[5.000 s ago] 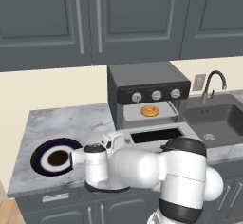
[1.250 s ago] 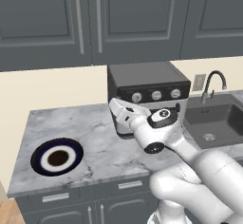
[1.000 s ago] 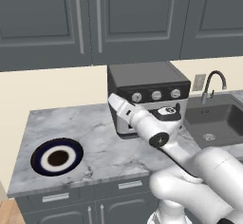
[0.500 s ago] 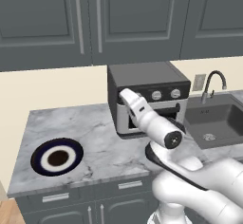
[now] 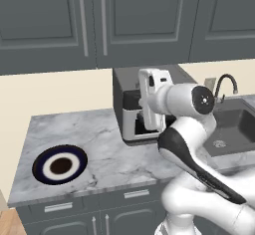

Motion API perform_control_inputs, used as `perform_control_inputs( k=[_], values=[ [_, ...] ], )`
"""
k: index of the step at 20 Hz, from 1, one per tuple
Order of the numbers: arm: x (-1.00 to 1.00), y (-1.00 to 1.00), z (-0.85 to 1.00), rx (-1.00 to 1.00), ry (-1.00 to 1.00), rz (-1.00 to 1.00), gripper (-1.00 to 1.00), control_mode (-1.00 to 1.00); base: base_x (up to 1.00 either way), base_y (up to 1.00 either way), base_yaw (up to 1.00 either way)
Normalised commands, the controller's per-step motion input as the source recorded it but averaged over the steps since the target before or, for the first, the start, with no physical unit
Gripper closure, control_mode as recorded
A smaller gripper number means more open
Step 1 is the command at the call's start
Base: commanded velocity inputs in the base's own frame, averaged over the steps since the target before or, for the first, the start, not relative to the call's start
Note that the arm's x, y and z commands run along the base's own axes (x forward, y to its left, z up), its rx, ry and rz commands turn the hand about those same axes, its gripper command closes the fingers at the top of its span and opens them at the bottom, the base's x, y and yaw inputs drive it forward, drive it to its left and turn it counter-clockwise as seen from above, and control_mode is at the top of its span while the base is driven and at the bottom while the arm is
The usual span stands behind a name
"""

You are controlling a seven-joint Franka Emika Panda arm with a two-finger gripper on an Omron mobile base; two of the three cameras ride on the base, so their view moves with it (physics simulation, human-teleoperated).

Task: Pick up the bagel from the plate, place it on the toaster oven rack, close the door, and set the timer.

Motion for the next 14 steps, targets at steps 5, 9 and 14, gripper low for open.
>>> perform_control_inputs(
  k=[5,9,14],
  values=[
    [-0.62,-0.11,0.44,0.25,0.69,-0.3,-1.0,-1.0,0.0,0.0,0.0],
    [-0.34,-0.24,-0.34,0.09,0.31,-0.45,-1.0,-1.0,0.0,0.0,0.0],
    [-0.04,-0.2,-0.65,0.11,0.03,-0.37,-1.0,-1.0,0.0,0.0,0.0]
  ],
)
